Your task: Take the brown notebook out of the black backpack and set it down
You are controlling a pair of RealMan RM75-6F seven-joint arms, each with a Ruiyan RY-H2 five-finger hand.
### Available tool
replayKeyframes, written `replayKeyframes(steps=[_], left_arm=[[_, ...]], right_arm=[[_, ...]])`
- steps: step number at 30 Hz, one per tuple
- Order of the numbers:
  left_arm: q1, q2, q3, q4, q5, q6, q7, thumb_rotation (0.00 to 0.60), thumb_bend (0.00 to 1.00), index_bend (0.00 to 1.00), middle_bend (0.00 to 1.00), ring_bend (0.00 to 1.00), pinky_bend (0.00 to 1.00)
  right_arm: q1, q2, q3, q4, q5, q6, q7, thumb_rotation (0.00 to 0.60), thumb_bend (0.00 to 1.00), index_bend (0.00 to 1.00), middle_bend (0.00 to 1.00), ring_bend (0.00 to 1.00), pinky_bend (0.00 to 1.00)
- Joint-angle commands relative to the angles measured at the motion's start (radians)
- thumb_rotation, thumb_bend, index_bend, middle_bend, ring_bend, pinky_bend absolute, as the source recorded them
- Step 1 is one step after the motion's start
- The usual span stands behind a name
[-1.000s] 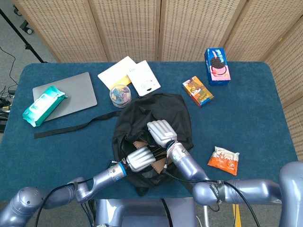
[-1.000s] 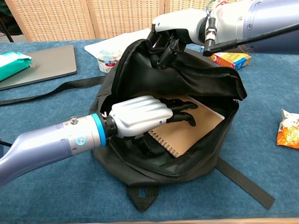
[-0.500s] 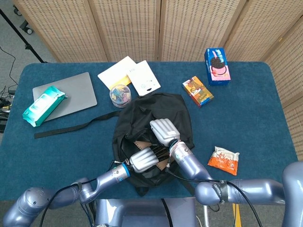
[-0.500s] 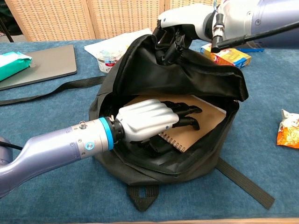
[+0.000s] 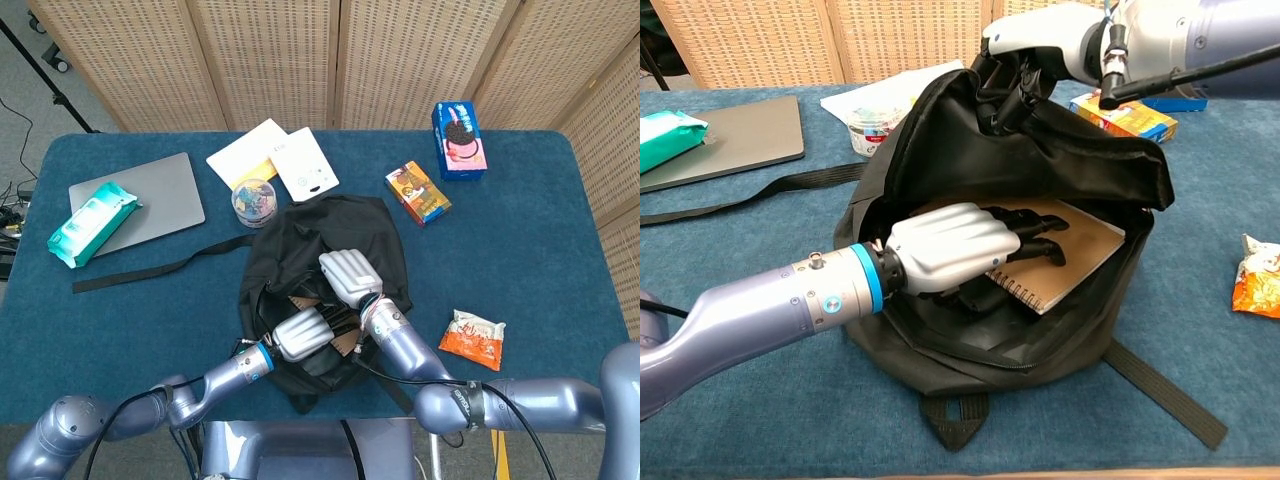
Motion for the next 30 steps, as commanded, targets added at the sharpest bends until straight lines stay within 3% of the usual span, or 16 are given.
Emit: replayKeyframes(steps=[1, 19, 23, 27, 30], left_arm=[[-0.004, -0.002, -0.008, 0.001, -0.009, -0.002, 0.001, 0.600, 0.70, 0.21, 0.00, 0.06, 0.17], [-0.023, -0.017, -0.054, 0.000, -0.061, -0.003, 0.042, 0.600, 0.71, 0.22, 0.00, 0.08, 0.19], [-0.015, -0.031, -0.045, 0.020, -0.041, 0.049, 0.018, 0.600, 0.69, 0.38, 0.07, 0.20, 0.30], [-0.001, -0.051, -0.031, 0.066, -0.015, 0.121, -0.030, 0.600, 0.68, 0.61, 0.24, 0.34, 0.42], [0.005, -0.052, -0.021, 0.083, -0.003, 0.149, -0.061, 0.600, 0.68, 0.67, 0.29, 0.38, 0.45]], right_arm=[[0.003, 0.002, 0.001, -0.002, 0.002, -0.002, 0.001, 0.600, 0.72, 0.68, 0.66, 0.71, 0.71], [0.023, 0.009, 0.003, -0.017, 0.012, 0.009, 0.000, 0.600, 0.72, 0.68, 0.66, 0.72, 0.71], [0.022, 0.010, -0.001, -0.008, 0.008, 0.016, 0.000, 0.600, 0.72, 0.68, 0.66, 0.72, 0.71], [0.016, 0.012, -0.003, 0.002, 0.006, 0.019, 0.008, 0.600, 0.72, 0.68, 0.66, 0.72, 0.71], [0.014, 0.013, -0.003, 0.011, 0.006, 0.022, 0.011, 0.600, 0.72, 0.68, 0.66, 0.72, 0.71]])
